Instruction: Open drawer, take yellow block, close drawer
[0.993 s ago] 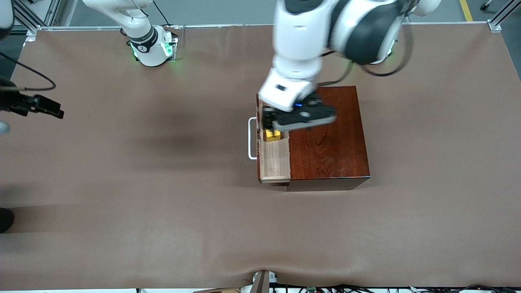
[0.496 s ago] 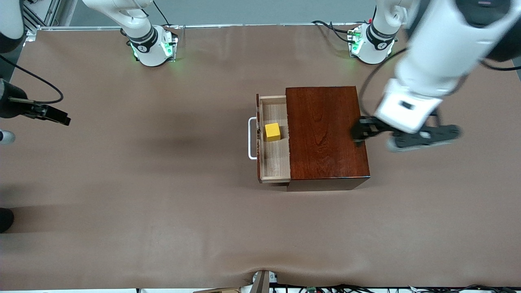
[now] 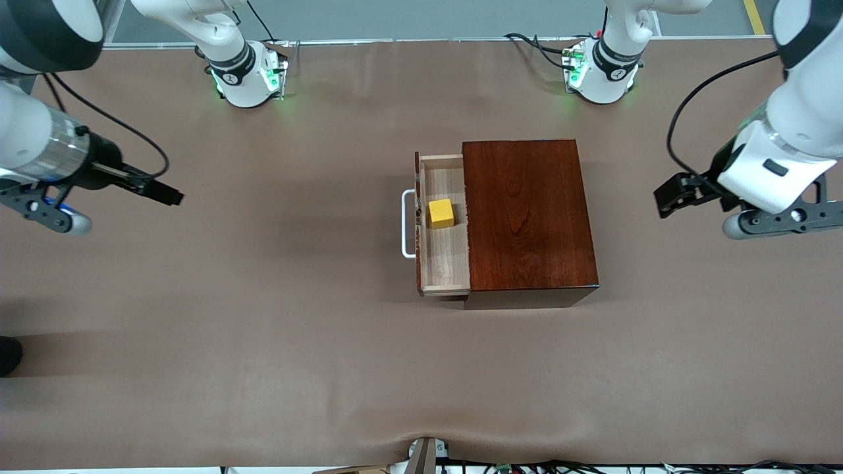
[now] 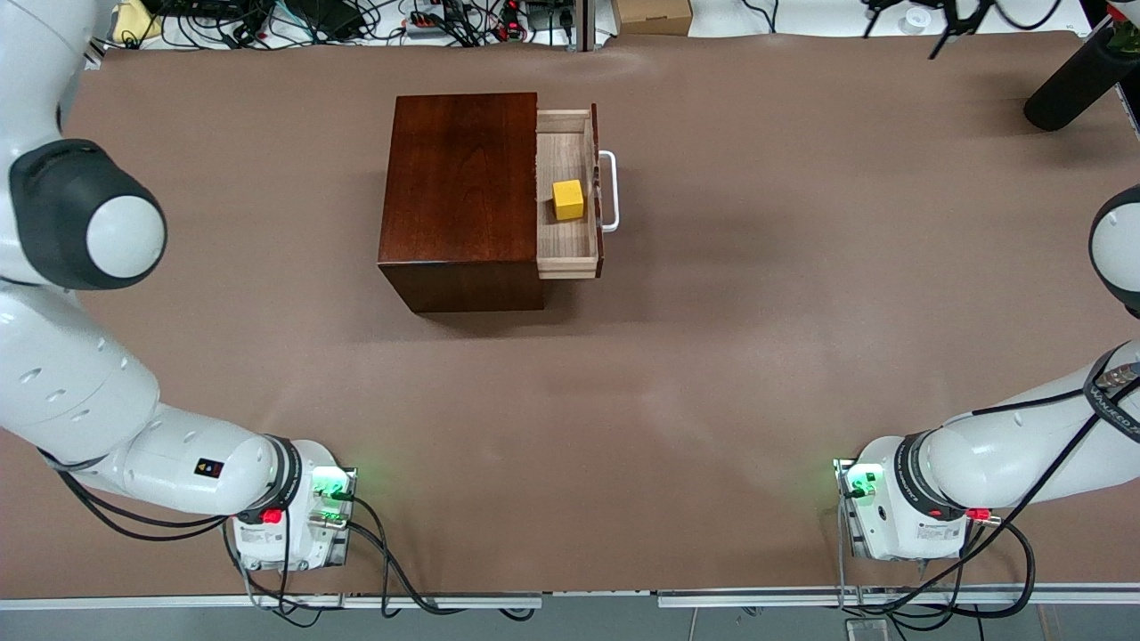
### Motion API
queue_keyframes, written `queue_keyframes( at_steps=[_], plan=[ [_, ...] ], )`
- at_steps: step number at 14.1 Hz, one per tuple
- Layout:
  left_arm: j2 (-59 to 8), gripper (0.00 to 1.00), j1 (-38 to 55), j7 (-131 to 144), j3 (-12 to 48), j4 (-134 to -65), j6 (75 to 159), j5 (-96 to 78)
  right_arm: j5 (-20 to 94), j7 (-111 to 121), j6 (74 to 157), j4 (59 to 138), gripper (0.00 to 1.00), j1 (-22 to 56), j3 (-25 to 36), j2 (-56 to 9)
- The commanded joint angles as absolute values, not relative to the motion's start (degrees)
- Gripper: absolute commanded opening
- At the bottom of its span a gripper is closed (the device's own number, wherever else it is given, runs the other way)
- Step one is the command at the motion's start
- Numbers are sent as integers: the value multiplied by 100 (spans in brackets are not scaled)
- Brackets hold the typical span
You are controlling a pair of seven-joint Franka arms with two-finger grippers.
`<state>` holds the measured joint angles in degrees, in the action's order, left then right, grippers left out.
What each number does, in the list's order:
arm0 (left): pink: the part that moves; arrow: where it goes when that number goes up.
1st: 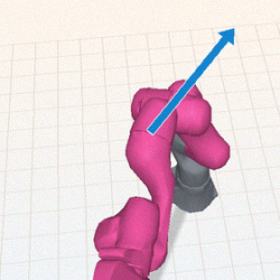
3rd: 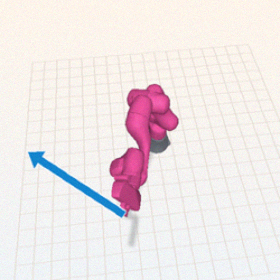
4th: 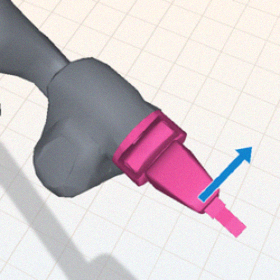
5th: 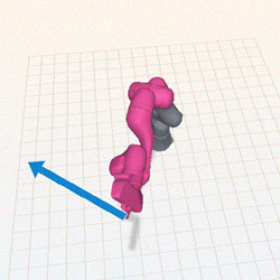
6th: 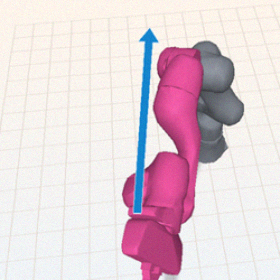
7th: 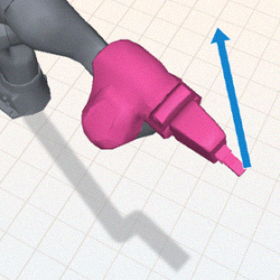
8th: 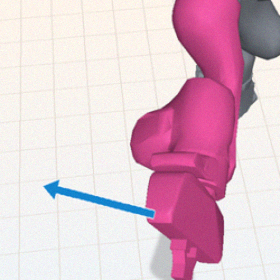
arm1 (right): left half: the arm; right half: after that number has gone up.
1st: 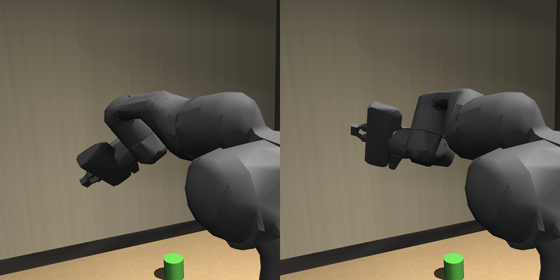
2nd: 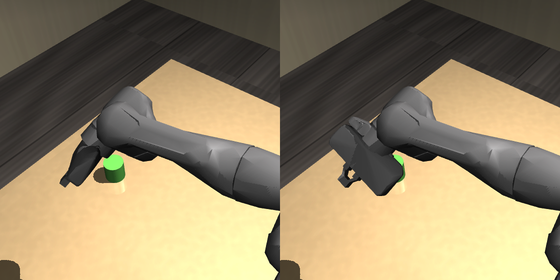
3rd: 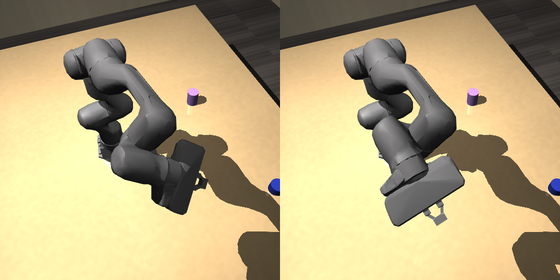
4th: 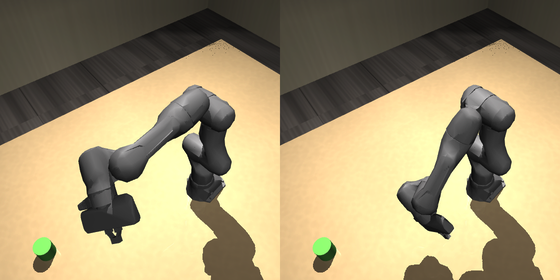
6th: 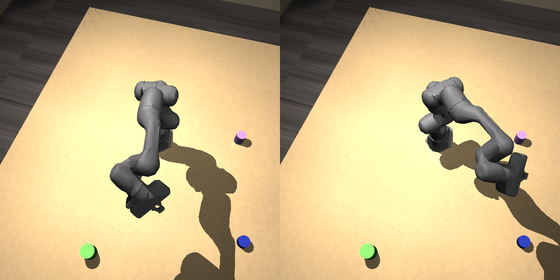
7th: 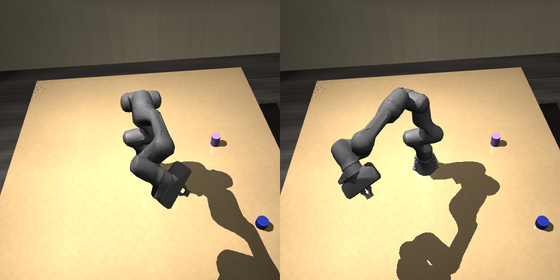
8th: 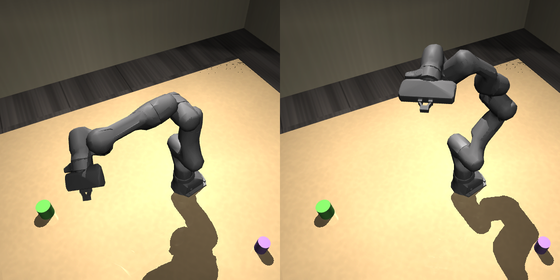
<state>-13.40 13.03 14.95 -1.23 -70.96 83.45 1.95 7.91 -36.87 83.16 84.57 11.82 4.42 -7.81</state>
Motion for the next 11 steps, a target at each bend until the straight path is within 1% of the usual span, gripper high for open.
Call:
queue_keyframes(
  at_steps=[1, 3, 4, 8, 11],
  plan=[
    [-608, 100, 1125, 1169, -70, -8031, 8542, 105, 949, -4445, 8323, 8358, 100, 1405, 483, -870],
    [-327, 100, 1020, 1020, -79, -8444, 8683, 114, 967, -4780, 8332, 8358, 100, 1529, 483, -896],
    [-264, 100, 1002, 976, -79, -8525, 8710, 106, 984, -4981, 8349, 8358, 100, 1616, 483, -923],
    [-264, 100, 879, 958, -88, -8473, 8675, 105, 1028, -5965, 8788, 8358, 100, 2064, 483, -1002],
    [-255, 100, 870, 906, -105, -8464, 8649, 106, 1028, -6590, 9139, 8358, 100, 2425, 483, -1221]
  ],
)
